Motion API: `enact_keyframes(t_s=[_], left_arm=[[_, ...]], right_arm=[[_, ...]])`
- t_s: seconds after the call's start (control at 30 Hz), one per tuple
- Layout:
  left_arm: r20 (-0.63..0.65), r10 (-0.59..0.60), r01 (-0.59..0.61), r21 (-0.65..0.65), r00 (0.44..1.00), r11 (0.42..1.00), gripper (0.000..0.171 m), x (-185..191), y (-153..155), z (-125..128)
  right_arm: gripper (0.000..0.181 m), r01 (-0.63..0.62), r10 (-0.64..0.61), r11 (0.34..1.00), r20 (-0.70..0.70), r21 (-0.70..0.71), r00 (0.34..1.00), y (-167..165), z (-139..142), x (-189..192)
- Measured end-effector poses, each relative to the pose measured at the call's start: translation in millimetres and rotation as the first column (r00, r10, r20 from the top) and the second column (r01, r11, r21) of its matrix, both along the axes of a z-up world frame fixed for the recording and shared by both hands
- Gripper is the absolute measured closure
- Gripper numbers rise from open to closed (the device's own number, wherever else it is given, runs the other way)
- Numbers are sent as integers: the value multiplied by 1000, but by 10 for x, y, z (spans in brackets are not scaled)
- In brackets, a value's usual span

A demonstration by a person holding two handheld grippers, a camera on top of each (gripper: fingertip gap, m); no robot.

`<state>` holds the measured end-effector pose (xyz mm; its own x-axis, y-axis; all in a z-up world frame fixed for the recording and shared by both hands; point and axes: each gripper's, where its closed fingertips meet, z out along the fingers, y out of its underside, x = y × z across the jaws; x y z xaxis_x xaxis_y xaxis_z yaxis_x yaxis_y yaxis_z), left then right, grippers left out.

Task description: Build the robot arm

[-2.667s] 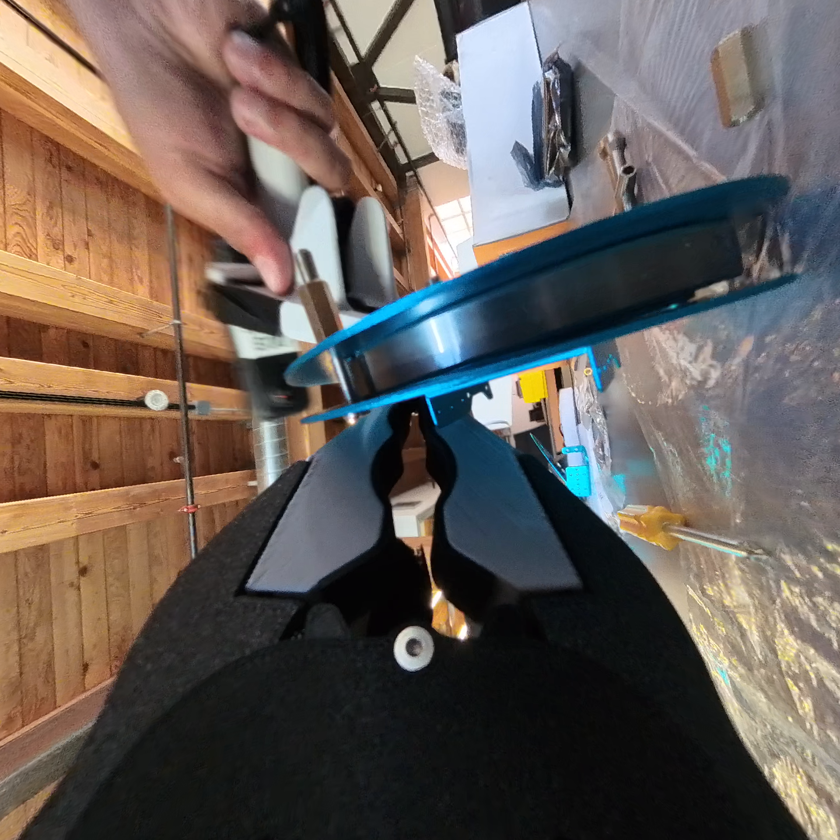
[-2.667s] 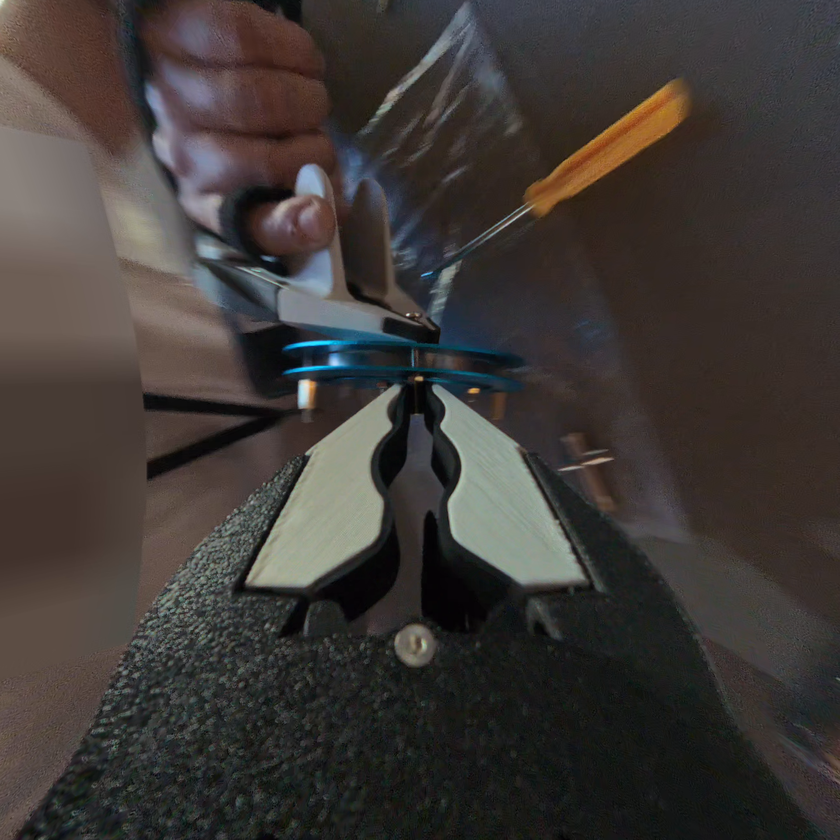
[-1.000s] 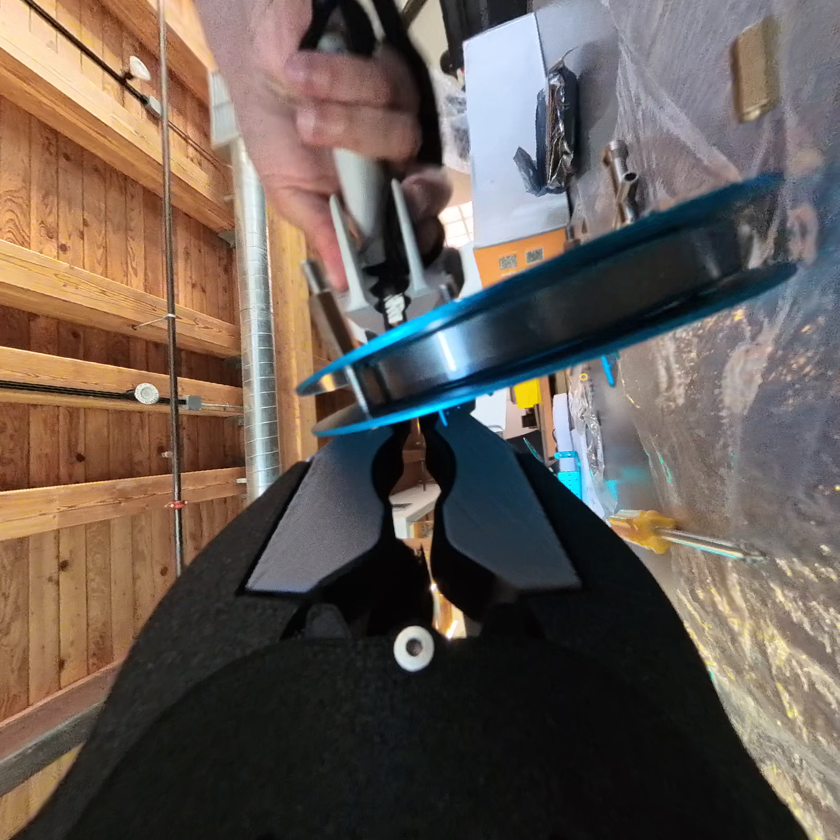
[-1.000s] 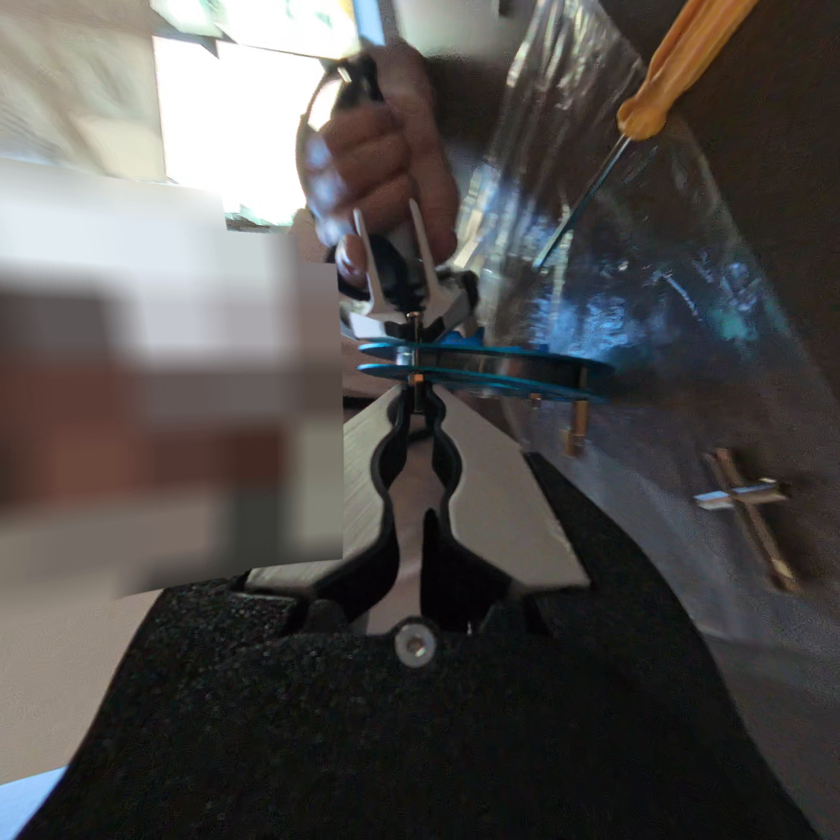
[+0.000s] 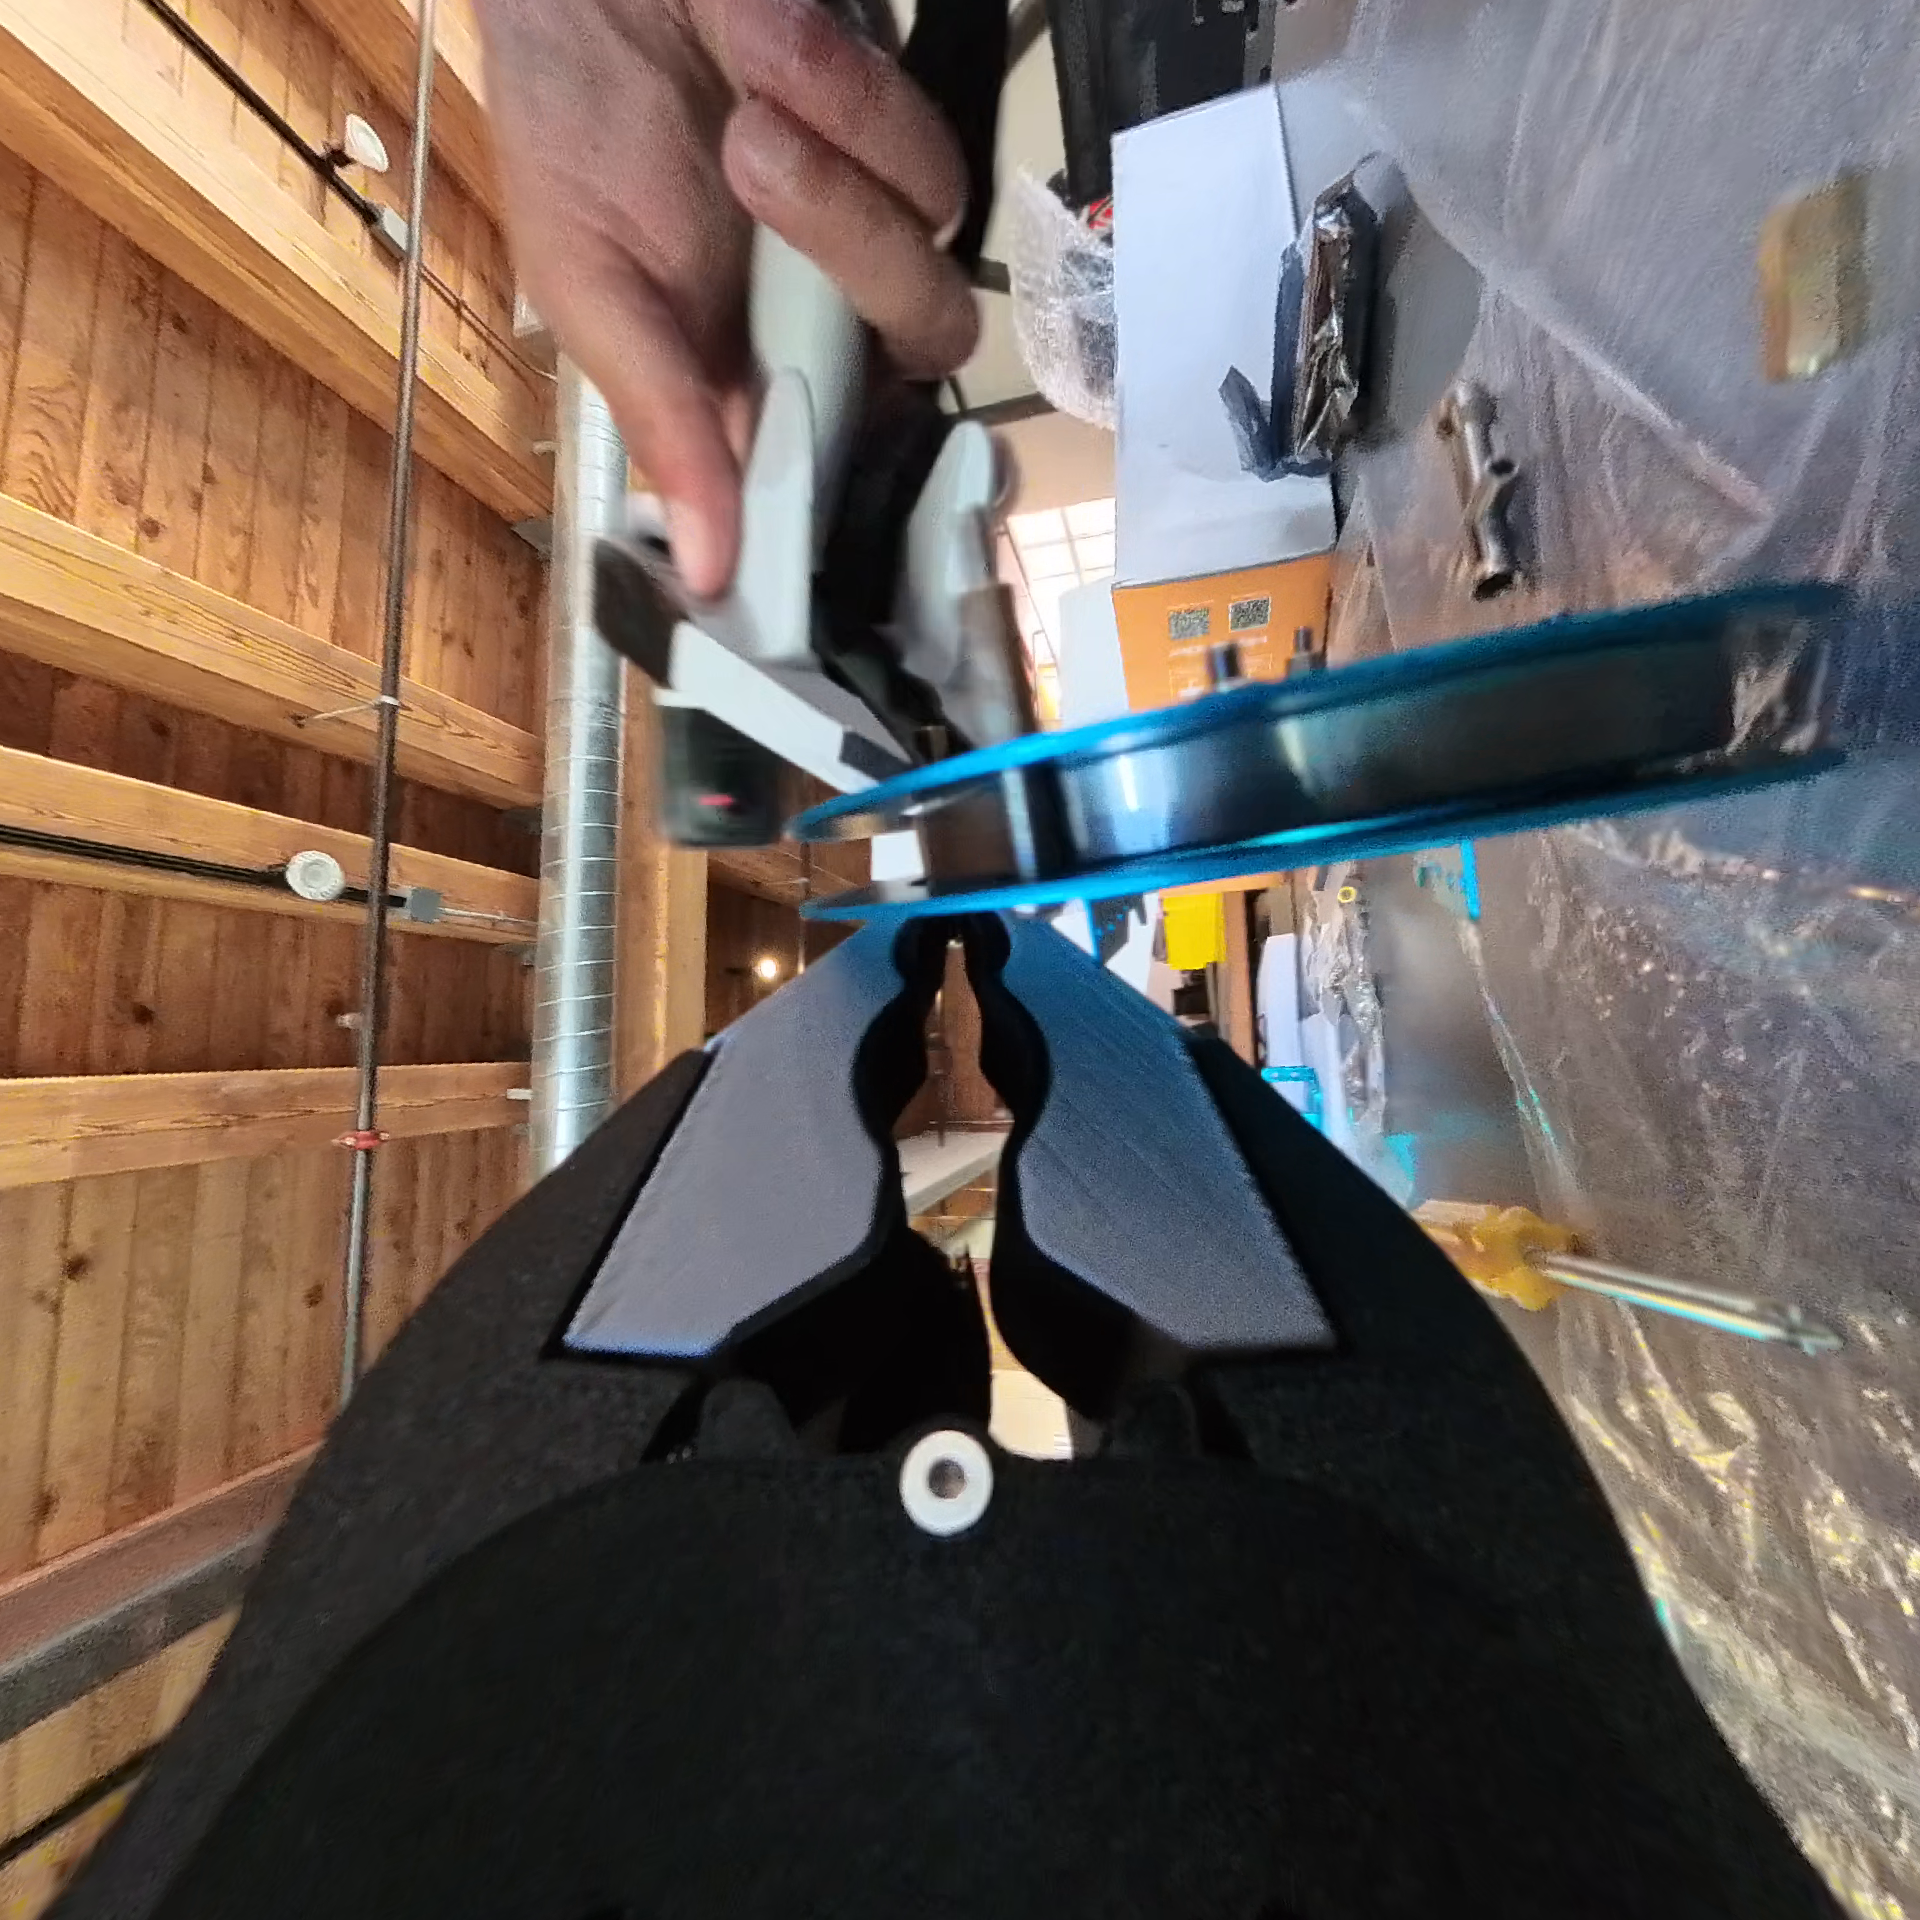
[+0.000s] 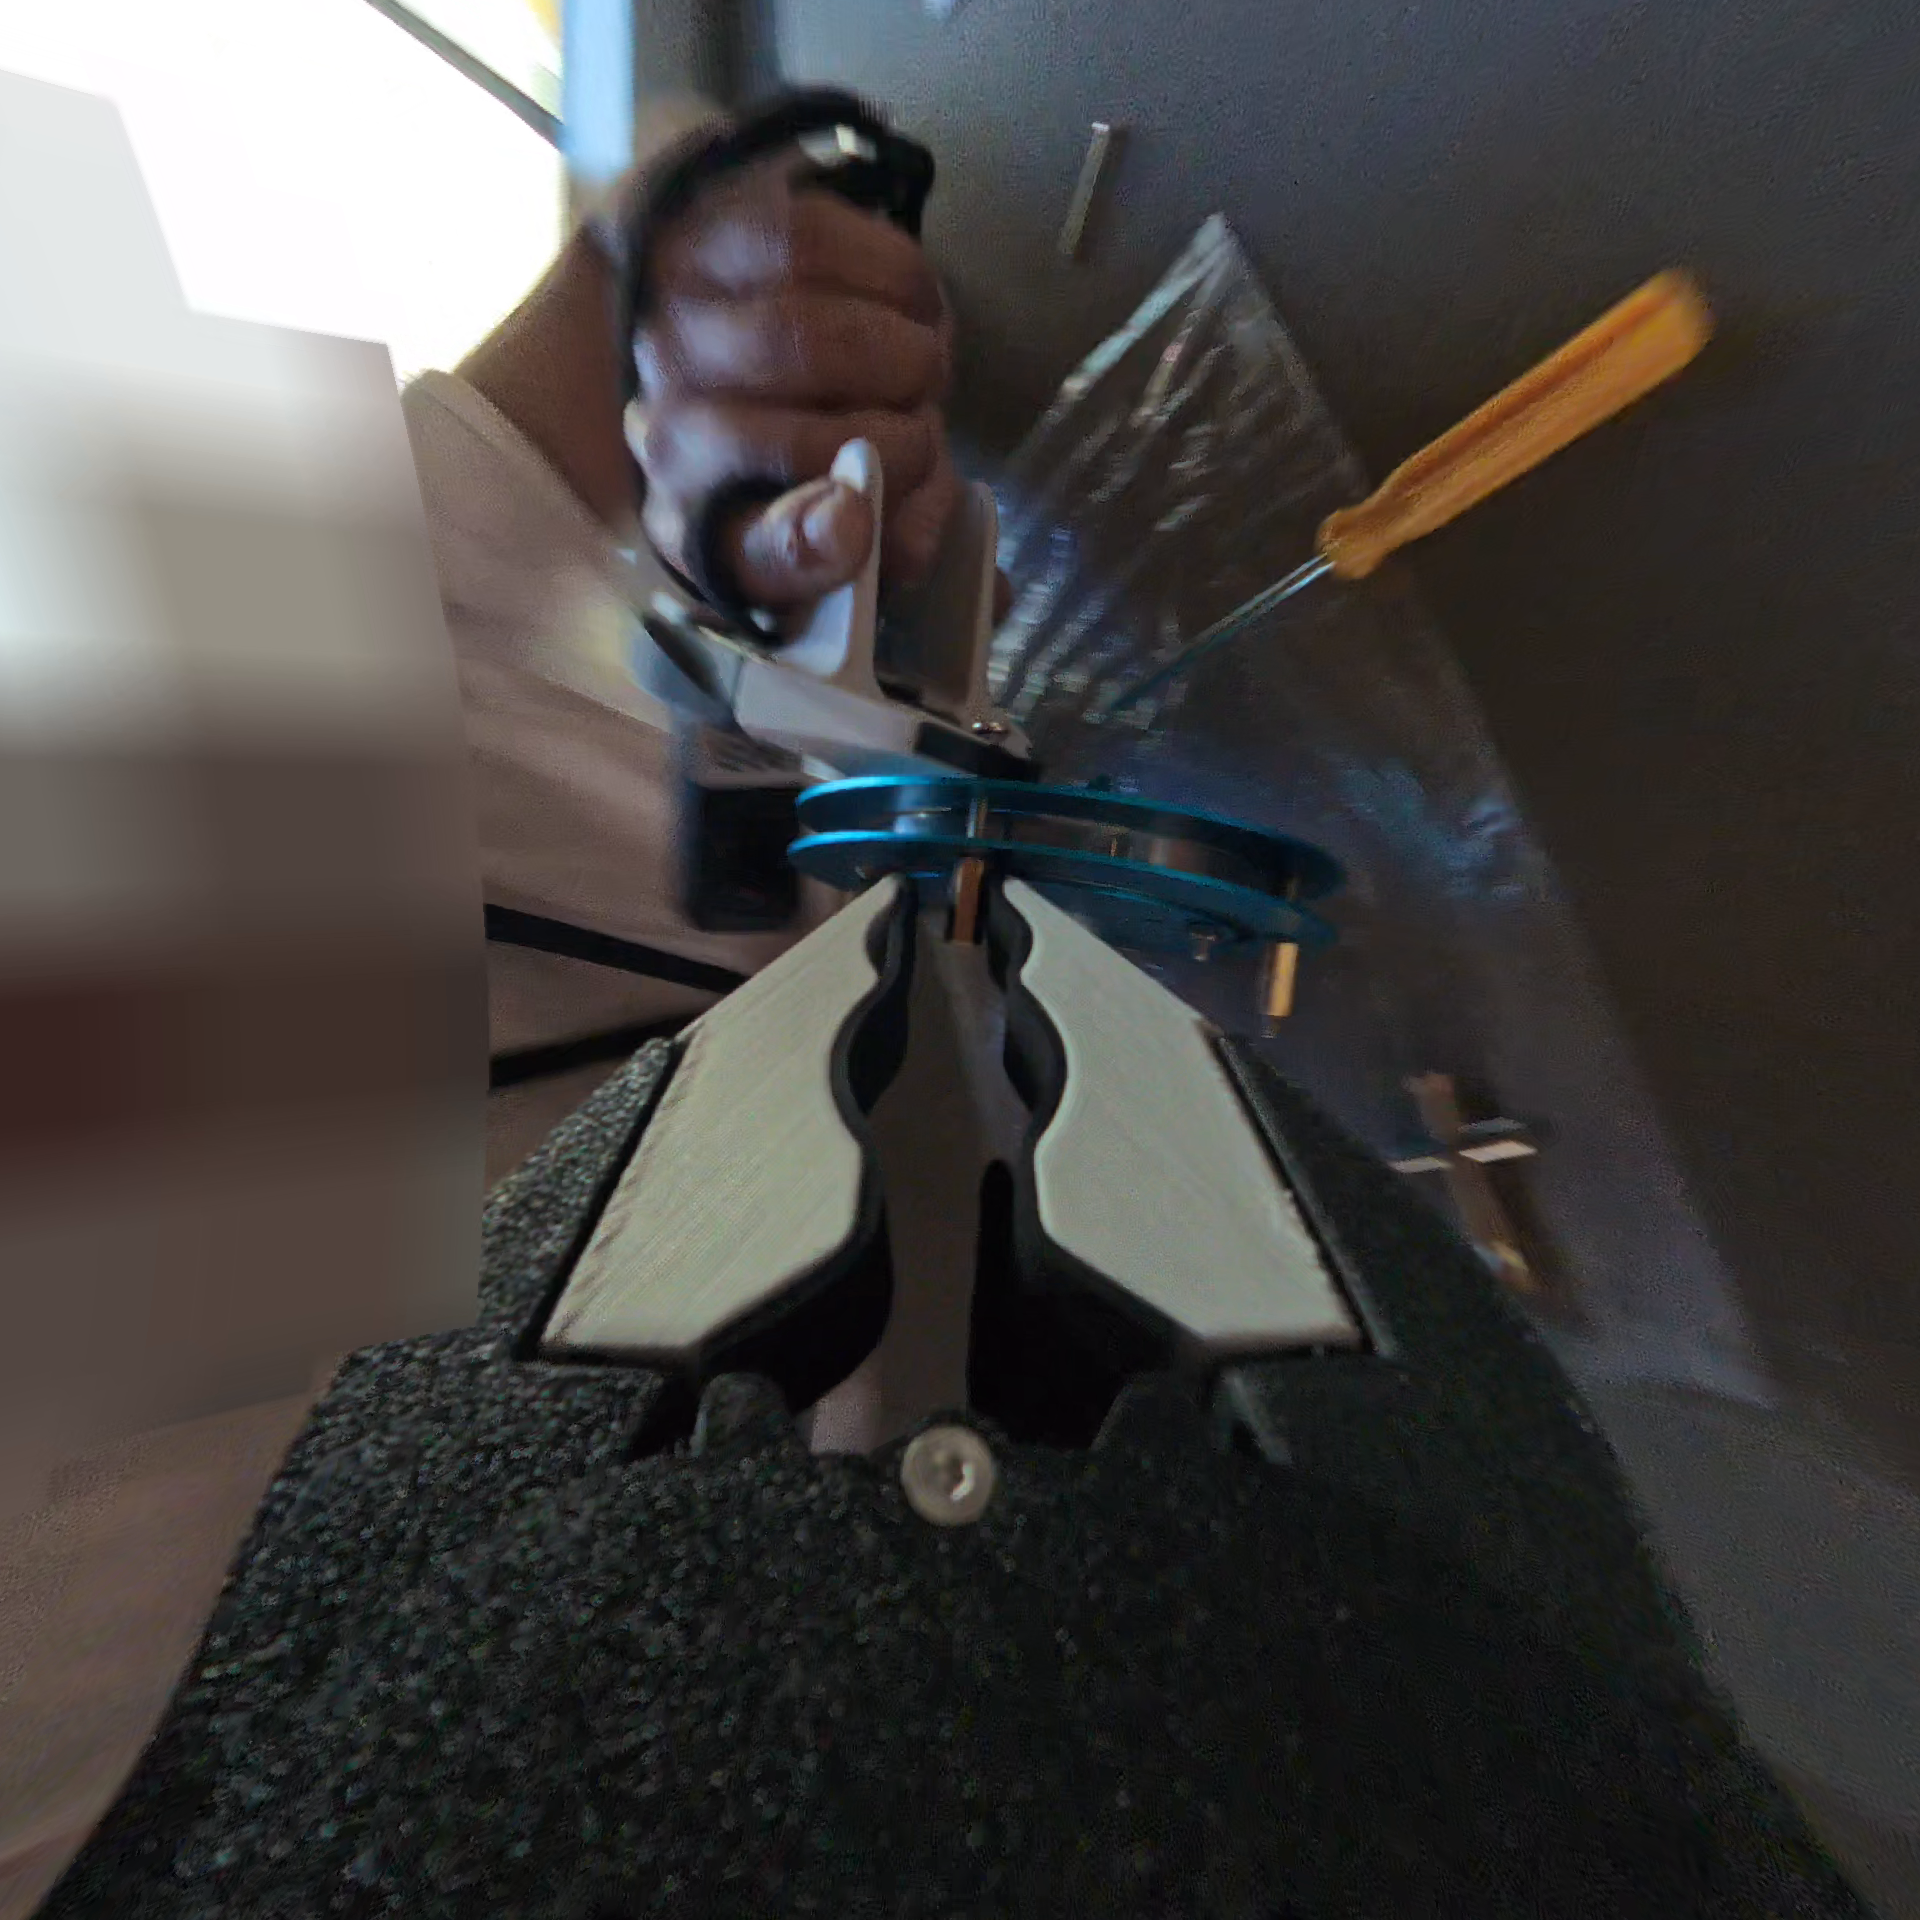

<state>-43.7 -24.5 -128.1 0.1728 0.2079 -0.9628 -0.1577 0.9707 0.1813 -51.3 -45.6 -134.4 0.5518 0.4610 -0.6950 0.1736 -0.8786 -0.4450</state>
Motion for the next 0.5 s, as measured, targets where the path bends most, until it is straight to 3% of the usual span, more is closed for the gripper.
enact_keyframes(t_s=[0.07, 0.17, 0.27, 0.3, 0.33, 0.37, 0.4, 0.43, 0.5], left_arm=[[-6, 9, -10, -10, 1000, 1000, 171, 2, 15, 3], [-20, 21, -22, -42, 1000, 999, 171, -3, 47, -3], [-26, 21, -22, -40, 999, 999, 171, -15, 53, -1], [-26, 17, -18, -39, 1000, 999, 171, -17, 33, 0], [-25, 25, -26, -40, 999, 999, 171, -12, 31, -1], [-24, 27, -28, -30, 999, 999, 171, -4, 34, -2], [-21, 26, -26, -22, 999, 999, 171, -1, 34, -4], [-18, 29, -29, -14, 999, 999, 171, 0, 36, -7], [-10, 45, -45, 9, 999, 999, 171, -2, 52, -14]], right_arm=[[159, -110, 36, 975, 352, 194, 935, 25, -29, 32], [163, -351, -12, 873, 735, 338, 678, 99, -63, 79], [163, -510, -126, 779, 887, 366, 444, 142, -33, 72], [175, -574, -187, 737, 924, 356, 333, 176, -4, 114], [175, -636, -218, 700, 945, 325, 243, 178, -7, 121], [175, -659, -240, 689, 953, 300, 183, 187, -11, 132], [175, -652, -234, 701, 957, 288, 171, 191, -12, 133], [175, -602, -193, 742, 954, 296, 231, 191, -17, 126], [177, -424, -79, 852, 876, 307, 476, 198, -40, 103]])
